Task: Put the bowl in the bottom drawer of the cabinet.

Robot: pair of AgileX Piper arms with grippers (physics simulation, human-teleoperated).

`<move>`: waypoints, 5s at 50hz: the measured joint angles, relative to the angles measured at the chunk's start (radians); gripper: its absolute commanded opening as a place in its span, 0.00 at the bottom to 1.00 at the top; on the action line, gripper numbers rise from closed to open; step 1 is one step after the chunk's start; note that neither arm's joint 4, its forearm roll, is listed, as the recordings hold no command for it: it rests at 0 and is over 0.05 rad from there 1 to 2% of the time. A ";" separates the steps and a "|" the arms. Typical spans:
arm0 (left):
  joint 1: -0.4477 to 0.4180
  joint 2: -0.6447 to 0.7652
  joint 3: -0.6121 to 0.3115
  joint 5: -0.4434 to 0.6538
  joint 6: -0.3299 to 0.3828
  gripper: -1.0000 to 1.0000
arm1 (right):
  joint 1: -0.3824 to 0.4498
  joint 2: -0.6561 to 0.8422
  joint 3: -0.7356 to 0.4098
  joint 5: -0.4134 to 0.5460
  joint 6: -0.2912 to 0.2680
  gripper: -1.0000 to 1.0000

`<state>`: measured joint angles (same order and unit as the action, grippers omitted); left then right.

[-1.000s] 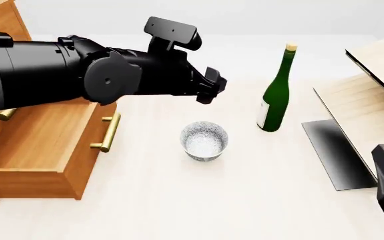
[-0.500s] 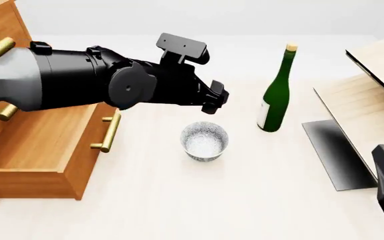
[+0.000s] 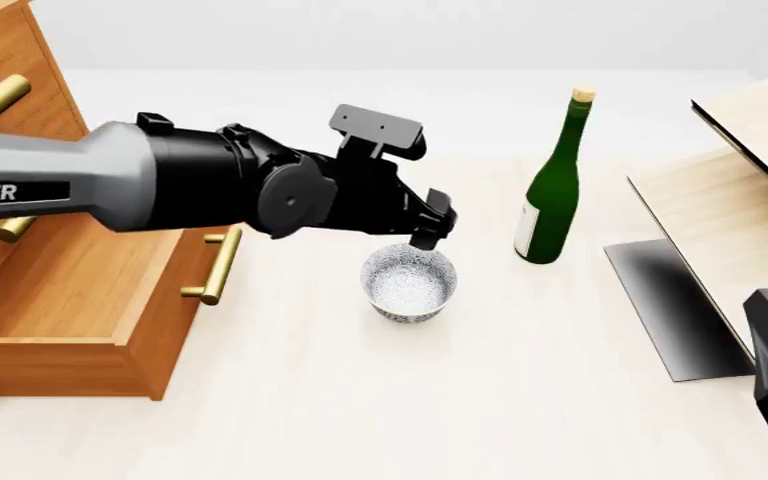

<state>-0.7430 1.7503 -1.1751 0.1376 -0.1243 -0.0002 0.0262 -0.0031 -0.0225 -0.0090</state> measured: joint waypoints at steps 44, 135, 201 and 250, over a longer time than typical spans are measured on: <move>-0.050 0.144 -0.048 -0.021 -0.092 1.00 | 0.000 0.000 0.000 0.000 0.000 1.00; -0.084 0.316 -0.055 -0.121 -0.209 1.00 | 0.000 0.000 0.000 0.000 0.000 1.00; -0.077 0.316 -0.066 -0.151 -0.211 0.00 | 0.000 0.000 0.000 0.000 0.000 1.00; -0.027 0.092 -0.009 -0.153 -0.137 0.00 | 0.000 0.000 0.000 0.000 0.000 1.00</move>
<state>-0.7699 1.8426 -1.1843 -0.0155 -0.2611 -0.0002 0.0262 -0.0031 -0.0225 -0.0091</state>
